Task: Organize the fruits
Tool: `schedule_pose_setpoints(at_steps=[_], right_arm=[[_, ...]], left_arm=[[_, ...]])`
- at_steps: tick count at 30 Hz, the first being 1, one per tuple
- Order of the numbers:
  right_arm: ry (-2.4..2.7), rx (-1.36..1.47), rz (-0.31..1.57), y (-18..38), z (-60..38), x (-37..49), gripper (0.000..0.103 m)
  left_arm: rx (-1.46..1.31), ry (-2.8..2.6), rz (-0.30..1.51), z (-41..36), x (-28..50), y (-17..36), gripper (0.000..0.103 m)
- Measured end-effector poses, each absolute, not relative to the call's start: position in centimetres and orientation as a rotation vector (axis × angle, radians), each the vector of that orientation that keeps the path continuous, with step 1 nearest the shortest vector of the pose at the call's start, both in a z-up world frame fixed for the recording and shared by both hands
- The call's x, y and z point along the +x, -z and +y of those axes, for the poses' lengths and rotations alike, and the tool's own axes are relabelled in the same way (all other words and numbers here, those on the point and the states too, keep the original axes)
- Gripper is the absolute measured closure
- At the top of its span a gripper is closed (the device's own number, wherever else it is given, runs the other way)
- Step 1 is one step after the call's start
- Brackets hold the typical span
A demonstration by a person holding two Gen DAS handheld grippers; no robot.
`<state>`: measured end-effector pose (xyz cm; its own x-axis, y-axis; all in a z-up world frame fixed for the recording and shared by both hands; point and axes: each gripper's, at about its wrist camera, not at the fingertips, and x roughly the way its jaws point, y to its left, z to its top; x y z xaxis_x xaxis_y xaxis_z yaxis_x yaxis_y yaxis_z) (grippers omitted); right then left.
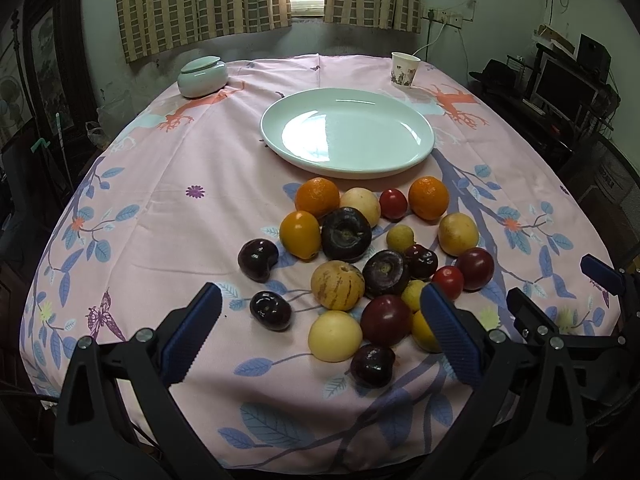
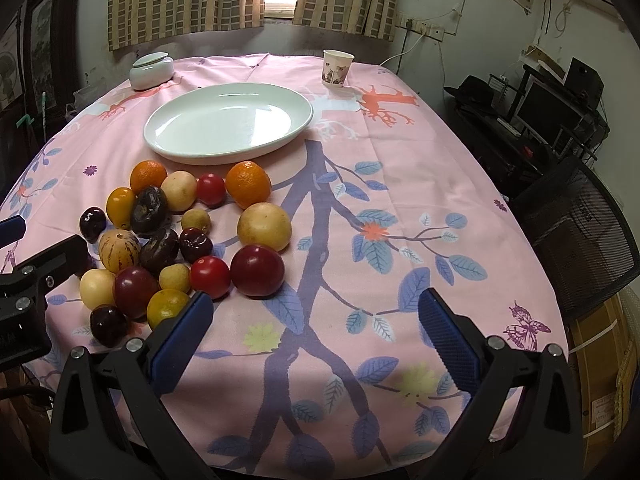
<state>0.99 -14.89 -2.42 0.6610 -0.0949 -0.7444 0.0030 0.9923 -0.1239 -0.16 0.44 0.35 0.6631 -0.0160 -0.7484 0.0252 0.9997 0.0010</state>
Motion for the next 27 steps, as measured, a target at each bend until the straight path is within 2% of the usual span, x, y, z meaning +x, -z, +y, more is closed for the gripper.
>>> schedule_pose_setpoints(at_steps=[27], right_arm=[[0.052,-0.125,0.852,2.7,-14.37,0.96,0.001]], left_arm=[[0.014,0.021,0.848,0.4,-0.13,0.0,0.002]])
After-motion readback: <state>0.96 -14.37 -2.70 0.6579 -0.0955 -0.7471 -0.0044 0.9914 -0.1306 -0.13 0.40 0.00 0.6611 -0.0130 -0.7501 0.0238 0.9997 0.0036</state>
